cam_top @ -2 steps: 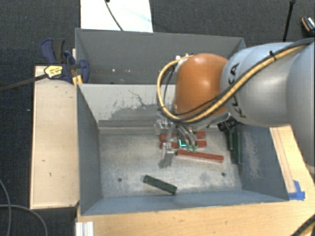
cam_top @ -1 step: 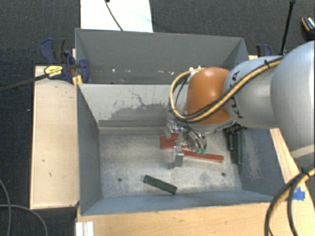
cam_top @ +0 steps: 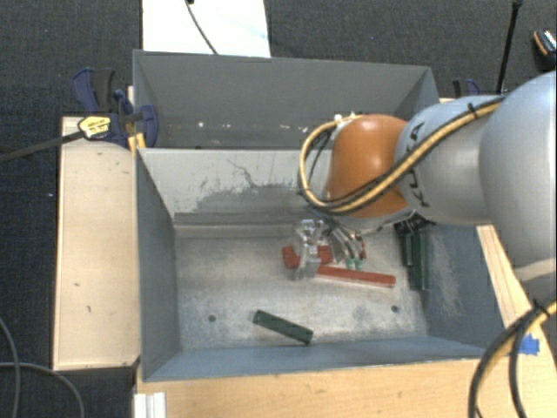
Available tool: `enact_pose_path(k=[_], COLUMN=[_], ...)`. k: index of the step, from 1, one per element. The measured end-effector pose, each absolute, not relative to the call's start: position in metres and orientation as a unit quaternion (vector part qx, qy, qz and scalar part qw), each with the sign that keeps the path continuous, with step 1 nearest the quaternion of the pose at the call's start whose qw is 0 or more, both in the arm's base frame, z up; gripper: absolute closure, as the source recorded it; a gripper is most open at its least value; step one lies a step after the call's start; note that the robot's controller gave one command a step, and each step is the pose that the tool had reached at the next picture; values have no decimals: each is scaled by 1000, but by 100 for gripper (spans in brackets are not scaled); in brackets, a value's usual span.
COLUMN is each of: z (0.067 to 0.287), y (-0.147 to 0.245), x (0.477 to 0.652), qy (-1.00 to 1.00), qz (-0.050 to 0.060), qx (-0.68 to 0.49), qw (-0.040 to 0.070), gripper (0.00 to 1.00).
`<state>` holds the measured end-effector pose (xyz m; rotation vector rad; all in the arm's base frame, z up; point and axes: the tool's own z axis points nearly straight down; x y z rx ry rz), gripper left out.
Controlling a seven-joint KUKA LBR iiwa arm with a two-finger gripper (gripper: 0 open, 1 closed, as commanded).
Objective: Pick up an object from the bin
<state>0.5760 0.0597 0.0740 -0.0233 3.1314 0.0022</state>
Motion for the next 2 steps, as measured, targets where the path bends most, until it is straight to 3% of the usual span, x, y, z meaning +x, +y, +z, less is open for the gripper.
enact_pose_path(k=[1, 2], z=[200, 296], y=[41, 66], x=[531, 489], qy=[1000, 999], qz=[0, 1], qx=[-24, -36], qw=[5, 5], gripper=[100, 100])
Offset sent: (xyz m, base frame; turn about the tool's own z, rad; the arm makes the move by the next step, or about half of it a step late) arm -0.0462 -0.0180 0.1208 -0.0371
